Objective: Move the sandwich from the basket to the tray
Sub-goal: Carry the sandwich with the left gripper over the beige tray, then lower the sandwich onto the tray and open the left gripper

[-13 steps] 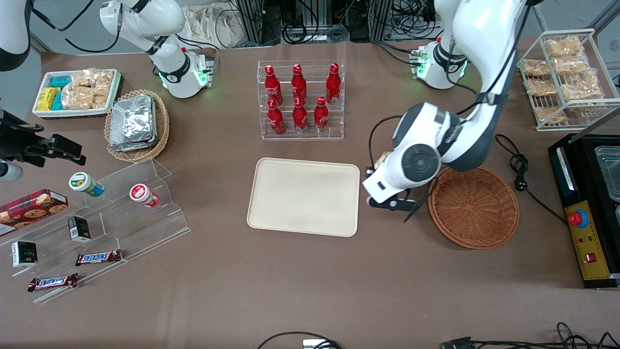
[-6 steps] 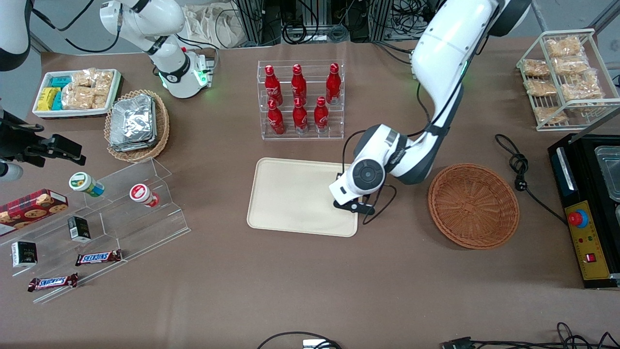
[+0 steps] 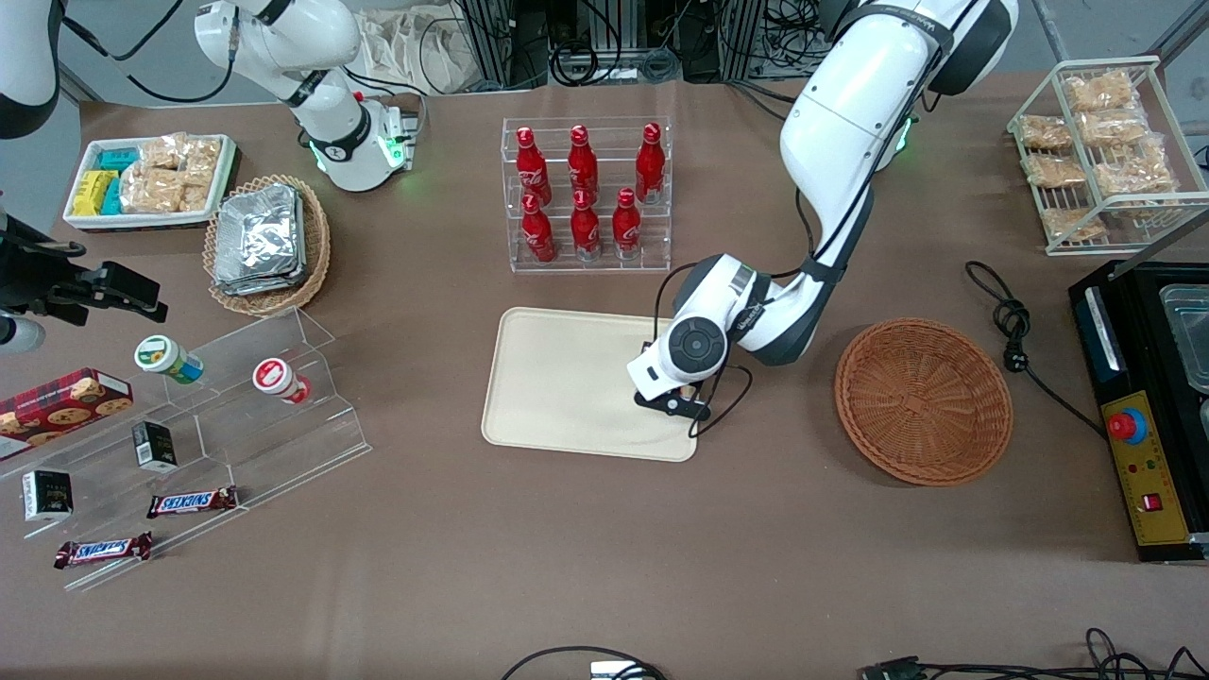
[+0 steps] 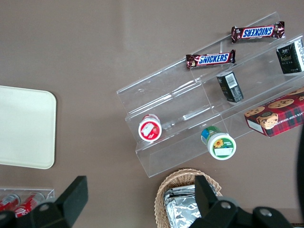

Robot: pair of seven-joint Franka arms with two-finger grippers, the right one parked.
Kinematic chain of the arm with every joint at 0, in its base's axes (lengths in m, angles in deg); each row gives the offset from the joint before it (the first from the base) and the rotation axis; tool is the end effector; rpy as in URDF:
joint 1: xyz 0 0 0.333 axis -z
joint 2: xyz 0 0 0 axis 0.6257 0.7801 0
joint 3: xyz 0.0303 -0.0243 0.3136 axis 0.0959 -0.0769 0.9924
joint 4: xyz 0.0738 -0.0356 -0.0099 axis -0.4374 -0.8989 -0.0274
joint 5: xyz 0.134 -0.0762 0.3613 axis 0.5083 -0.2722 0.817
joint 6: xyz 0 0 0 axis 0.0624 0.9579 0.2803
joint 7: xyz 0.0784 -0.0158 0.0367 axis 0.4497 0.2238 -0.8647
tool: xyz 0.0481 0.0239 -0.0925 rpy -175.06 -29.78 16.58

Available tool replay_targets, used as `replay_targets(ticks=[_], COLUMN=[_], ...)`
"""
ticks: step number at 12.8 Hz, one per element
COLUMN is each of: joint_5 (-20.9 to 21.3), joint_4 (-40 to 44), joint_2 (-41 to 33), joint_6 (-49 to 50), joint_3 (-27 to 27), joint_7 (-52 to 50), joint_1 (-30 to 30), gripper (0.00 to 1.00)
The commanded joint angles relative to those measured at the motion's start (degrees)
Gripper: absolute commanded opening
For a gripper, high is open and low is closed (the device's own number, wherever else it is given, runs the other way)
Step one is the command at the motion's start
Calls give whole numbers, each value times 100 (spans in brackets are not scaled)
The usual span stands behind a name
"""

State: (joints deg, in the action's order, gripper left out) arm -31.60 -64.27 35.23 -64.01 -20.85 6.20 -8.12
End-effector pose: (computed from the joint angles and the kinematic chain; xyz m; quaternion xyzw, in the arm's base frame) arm 0.5239 -0.4111 0.1787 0.9817 -0.1269 -0.1408 0.0187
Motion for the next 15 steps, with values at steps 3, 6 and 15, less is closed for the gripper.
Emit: replay_targets(ticks=[3, 6, 15], joint_5=[-505, -514, -470], joint_4=[194, 283, 509], joint_2=[350, 376, -263], joint_6=[-366, -357, 746], joint_3=[-64, -64, -29], joint_7=[-210, -184, 148], joint_1=[77, 77, -474], gripper=[17, 23, 100])
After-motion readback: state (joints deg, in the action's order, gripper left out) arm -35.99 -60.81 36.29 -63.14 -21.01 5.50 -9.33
